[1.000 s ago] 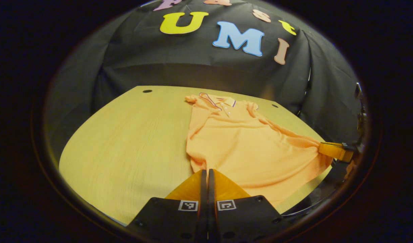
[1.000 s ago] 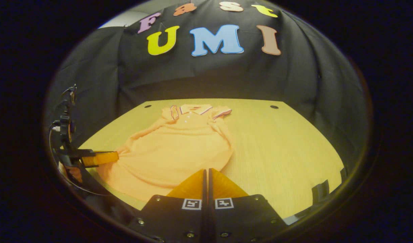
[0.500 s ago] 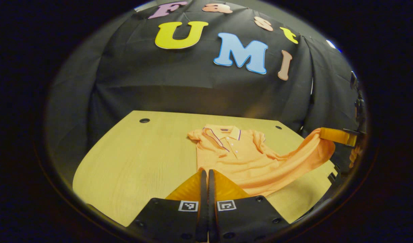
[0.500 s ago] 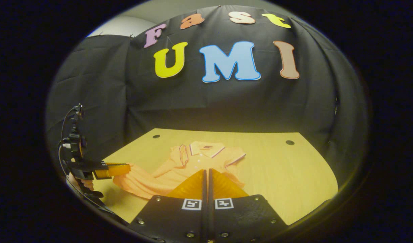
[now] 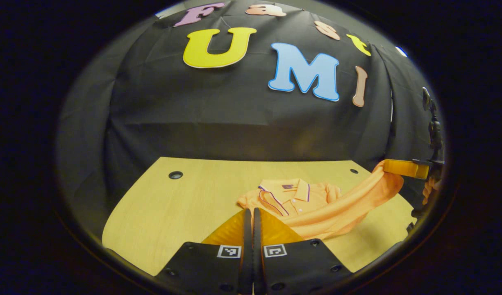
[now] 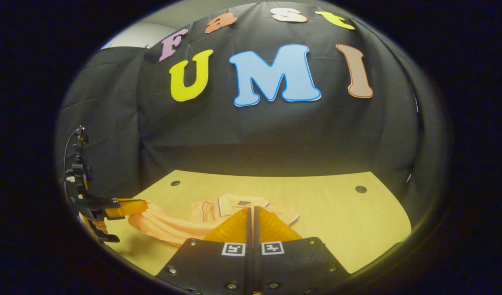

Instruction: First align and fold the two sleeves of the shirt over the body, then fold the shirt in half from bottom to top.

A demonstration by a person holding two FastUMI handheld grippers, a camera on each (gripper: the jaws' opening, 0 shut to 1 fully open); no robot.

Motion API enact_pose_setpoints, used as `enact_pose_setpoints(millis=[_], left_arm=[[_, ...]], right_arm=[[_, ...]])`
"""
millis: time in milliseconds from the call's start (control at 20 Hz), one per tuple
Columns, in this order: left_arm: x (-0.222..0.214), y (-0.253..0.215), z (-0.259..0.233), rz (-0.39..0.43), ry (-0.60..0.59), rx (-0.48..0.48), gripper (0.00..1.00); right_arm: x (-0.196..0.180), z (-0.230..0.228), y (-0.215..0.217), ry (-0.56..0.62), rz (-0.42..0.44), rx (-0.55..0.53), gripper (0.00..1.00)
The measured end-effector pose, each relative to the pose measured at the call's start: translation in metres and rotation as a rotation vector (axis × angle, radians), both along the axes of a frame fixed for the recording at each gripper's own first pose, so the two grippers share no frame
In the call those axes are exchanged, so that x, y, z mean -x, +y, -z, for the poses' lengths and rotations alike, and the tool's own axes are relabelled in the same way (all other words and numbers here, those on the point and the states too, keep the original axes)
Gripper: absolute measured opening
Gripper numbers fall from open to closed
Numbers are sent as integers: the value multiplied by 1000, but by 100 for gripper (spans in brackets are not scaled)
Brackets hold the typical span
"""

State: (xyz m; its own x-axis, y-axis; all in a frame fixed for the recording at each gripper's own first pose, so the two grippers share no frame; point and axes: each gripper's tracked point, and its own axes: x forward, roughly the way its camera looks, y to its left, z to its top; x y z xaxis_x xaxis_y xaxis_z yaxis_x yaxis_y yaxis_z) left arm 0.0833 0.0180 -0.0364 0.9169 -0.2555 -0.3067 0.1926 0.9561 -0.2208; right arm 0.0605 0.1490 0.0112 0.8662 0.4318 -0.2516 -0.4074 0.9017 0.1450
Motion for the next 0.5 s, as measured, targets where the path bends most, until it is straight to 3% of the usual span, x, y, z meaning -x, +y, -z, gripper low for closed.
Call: enact_pose_setpoints(millis=[500], left_arm=[[-135,-13,-33,27,-66,-42,6]], right_arm=[[-129,2,11,11,44,-26,0]])
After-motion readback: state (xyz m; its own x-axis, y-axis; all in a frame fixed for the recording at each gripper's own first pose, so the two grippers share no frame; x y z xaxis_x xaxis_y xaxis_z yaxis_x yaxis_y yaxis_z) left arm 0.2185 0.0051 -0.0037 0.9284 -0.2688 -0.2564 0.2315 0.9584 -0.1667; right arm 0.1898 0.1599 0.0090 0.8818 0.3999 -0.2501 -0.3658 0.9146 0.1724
